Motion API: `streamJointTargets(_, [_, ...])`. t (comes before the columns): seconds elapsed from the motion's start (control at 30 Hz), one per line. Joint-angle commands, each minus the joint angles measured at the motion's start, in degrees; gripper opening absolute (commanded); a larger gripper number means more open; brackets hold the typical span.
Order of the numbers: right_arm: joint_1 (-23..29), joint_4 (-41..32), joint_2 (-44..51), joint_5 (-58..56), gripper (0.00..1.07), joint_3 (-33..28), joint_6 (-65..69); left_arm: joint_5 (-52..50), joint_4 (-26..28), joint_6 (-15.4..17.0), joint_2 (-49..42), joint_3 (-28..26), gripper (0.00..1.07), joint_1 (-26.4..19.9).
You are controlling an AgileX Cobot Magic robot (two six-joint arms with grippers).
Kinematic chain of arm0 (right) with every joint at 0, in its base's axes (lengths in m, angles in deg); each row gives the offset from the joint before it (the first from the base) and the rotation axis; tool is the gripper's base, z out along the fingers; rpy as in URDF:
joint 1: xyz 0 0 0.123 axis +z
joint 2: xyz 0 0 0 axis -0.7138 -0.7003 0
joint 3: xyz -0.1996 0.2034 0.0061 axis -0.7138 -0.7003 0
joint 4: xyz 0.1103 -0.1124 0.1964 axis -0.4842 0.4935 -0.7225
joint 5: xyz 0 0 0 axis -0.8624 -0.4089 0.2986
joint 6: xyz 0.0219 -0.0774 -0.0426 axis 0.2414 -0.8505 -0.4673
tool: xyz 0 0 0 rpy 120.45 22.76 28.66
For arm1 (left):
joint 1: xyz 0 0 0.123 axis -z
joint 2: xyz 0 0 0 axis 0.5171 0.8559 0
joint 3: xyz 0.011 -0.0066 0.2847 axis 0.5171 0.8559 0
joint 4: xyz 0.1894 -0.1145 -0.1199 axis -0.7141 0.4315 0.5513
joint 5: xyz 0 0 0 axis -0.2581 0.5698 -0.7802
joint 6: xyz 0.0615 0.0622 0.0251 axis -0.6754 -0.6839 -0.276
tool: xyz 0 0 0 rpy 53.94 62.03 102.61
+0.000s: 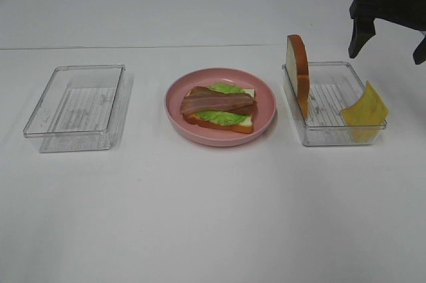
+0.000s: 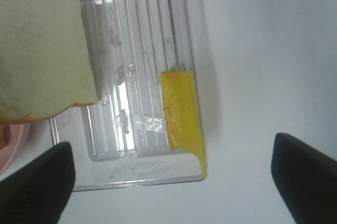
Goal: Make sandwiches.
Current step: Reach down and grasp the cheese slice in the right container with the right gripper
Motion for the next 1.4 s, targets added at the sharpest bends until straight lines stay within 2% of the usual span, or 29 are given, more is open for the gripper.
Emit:
streamJointTargets(0.03, [-0.11, -0.74, -2.81, -0.23, 0.92, -0.40, -1.26, -0.57, 0.34, 0.52, -1.20, 0.34, 0.98, 0.11])
streamJointTargets(0.27, [-0.11, -0.57, -8.31, -0.11, 0.90, -0.40, -1.60, -0.57, 0.34, 0.52, -1.20, 0.34, 0.98, 0.11])
streamJointTargets(0.47, [-0.11, -0.52, -9.45, 0.80, 0.89, -0.40, -1.60, -0.57, 0.34, 0.52, -1.20, 0.34, 0.98, 0.11])
streamJointTargets(0.63, [-0.11, -0.52, -10.71, 2.29, 0.81, -0.40, -1.60, -0.57, 0.34, 0.52, -1.20, 0.34, 0.98, 0.11])
streamJointTargets(0.97, [-0.11, -0.29, -11.97, 1.78, 0.77, -0.40, -1.60, -0.57, 0.34, 0.52, -1.20, 0.34, 0.98, 0.11])
streamJointTargets(1.0, [-0.11, -0.23, -11.97, 1.83, 0.72, -0.40, -1.60, -0.57, 0.34, 0.52, -1.20, 0.34, 0.98, 0.11])
streamJointTargets(1.07, [-0.11, -0.23, -11.97, 1.83, 0.69, -0.40, -1.60, -0.57, 0.34, 0.52, -1.20, 0.34, 0.98, 0.11])
streamJointTargets(1.1, [-0.11, -0.23, -11.97, 1.83, 0.60, -0.40, -1.60, -0.57, 0.34, 0.52, -1.20, 0.34, 0.98, 0.11])
streamJointTargets(1.17, [-0.11, -0.23, -11.97, 1.89, 0.56, -0.40, -1.60, -0.57, 0.34, 0.52, -1.20, 0.34, 0.98, 0.11])
streamJointTargets(1.2, [-0.11, -0.06, -11.97, 1.95, 0.46, -0.40, -1.43, -0.57, 0.34, 0.52, -1.20, 0.34, 0.98, 0.11])
streamJointTargets(1.23, [-0.11, -0.06, -11.97, 1.95, 0.46, -0.40, -1.43, -0.57, 0.34, 0.52, -1.20, 0.34, 0.98, 0.11])
streamJointTargets(1.3, [-0.11, 1.49, -11.97, 2.01, 0.35, -0.40, -0.69, -0.57, 0.34, 0.52, -1.20, 0.34, 0.98, 0.11])
streamJointTargets(1.4, [-0.11, 2.69, -11.97, 1.95, 0.29, -0.40, -0.06, -0.57, 0.34, 0.52, -1.20, 0.34, 0.98, 0.11])
